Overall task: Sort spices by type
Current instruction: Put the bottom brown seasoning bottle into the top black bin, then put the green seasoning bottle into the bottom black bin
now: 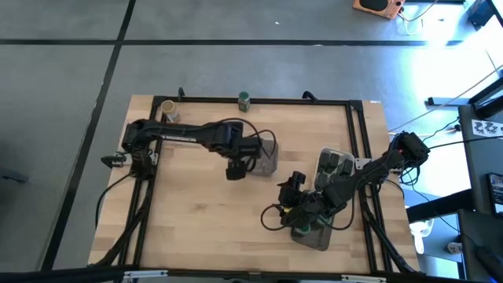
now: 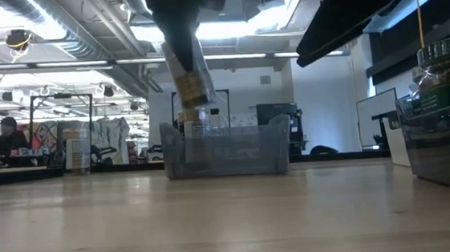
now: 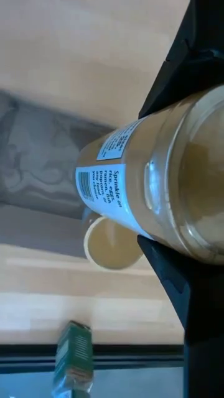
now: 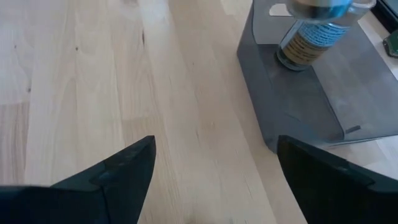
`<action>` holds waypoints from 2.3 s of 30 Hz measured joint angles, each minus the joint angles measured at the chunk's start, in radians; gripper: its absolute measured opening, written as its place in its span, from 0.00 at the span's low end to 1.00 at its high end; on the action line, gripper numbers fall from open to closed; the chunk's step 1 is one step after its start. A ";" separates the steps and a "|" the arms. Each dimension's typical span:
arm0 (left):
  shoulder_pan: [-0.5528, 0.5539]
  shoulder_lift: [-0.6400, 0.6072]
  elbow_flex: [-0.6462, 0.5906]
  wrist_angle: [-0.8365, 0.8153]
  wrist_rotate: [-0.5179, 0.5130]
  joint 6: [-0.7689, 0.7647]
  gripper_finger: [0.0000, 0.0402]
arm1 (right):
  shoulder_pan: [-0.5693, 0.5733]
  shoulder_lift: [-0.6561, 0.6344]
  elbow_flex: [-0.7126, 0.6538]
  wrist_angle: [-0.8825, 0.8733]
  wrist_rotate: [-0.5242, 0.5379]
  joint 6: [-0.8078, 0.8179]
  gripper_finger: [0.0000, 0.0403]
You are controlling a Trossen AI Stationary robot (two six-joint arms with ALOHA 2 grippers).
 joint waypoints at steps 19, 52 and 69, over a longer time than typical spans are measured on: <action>0.020 0.154 0.000 -0.056 0.004 -0.014 0.70 | 0.000 0.000 0.000 0.000 -0.001 0.000 0.83; -0.002 0.149 0.000 -0.065 0.002 -0.006 0.82 | 0.000 0.000 0.000 0.000 -0.001 -0.001 0.83; -0.072 -0.265 0.000 0.024 -0.188 0.004 0.82 | -0.014 0.000 0.000 0.024 0.002 -0.021 0.83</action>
